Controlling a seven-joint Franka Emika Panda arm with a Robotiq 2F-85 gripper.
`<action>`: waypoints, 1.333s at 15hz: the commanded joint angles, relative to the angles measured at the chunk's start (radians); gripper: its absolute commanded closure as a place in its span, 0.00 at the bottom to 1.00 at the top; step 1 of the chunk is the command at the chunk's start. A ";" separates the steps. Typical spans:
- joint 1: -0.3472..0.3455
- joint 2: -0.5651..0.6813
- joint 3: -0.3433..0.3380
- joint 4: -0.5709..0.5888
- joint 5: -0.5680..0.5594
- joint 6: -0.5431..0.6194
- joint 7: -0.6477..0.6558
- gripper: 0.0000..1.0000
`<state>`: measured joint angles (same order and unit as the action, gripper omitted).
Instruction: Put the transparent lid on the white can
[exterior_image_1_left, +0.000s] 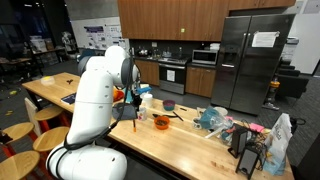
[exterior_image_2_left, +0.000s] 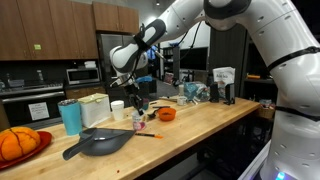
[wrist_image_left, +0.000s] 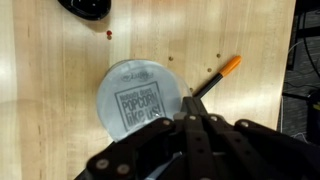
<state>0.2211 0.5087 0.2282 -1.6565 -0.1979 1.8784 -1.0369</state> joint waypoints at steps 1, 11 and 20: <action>0.000 0.014 -0.001 0.028 -0.021 -0.026 -0.013 1.00; -0.005 0.017 -0.003 0.030 -0.017 -0.026 -0.015 0.74; -0.008 0.009 -0.004 0.027 -0.019 -0.047 -0.016 0.24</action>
<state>0.2165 0.5214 0.2264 -1.6387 -0.1979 1.8533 -1.0389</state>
